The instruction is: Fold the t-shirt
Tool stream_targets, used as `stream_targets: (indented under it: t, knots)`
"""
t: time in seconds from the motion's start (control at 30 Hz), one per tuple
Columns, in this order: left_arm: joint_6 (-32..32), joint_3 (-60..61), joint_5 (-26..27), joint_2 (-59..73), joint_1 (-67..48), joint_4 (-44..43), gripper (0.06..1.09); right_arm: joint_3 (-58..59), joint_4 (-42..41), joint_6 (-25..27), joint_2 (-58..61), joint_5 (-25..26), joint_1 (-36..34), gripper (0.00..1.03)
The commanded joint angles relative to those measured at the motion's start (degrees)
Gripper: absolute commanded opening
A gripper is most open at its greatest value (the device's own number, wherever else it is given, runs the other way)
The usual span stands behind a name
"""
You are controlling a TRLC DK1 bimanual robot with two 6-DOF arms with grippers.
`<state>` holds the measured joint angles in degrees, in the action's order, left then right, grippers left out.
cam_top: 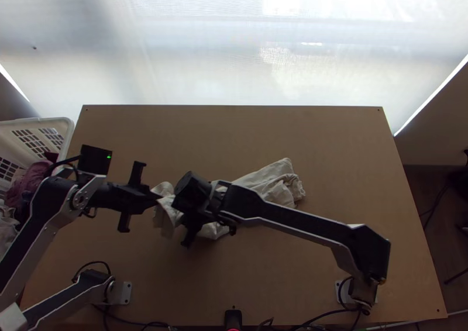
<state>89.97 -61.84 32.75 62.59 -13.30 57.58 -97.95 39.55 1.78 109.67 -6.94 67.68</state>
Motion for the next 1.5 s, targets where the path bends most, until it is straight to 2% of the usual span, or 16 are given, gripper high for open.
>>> stream_targets:
  t: [0.0,0.23,0.43,0.6,0.73,0.97,1.13,1.47]
  knots:
    - [-11.22,-4.25,-3.05,9.40,-9.46,-12.05,0.10,9.18,0.18,0.86,-6.13,-0.18,-6.24,0.03]
    - [-17.20,-12.77,-6.21,20.82,-14.65,-18.65,0.10,14.28,0.18,2.44,-10.44,-0.18,-11.43,0.03]
    - [-22.39,-21.39,-8.23,27.59,-18.78,-19.17,0.10,17.53,2.37,3.23,-13.69,-2.38,-17.14,0.03]
    - [-23.00,-25.87,-10.60,32.25,-22.65,-19.26,0.10,22.10,3.43,4.72,-17.03,-2.73,-18.99,0.03]
    - [-26.96,-31.23,-11.92,36.90,-26.95,-19.35,0.10,25.27,3.34,4.81,-18.70,-3.43,-21.71,0.03]
    - [-28.01,-39.58,-15.00,46.48,-31.35,-22.16,0.10,31.95,2.11,6.57,-20.11,-3.43,-27.95,0.03]
    - [-28.19,-43.71,-16.84,53.25,-32.40,-22.51,0.10,35.64,-0.79,7.01,-20.90,-3.43,-29.89,0.03]
    - [-28.63,-55.67,-20.10,63.18,-31.61,-22.60,0.10,37.57,-2.81,9.47,-20.99,-3.43,-36.13,0.03]
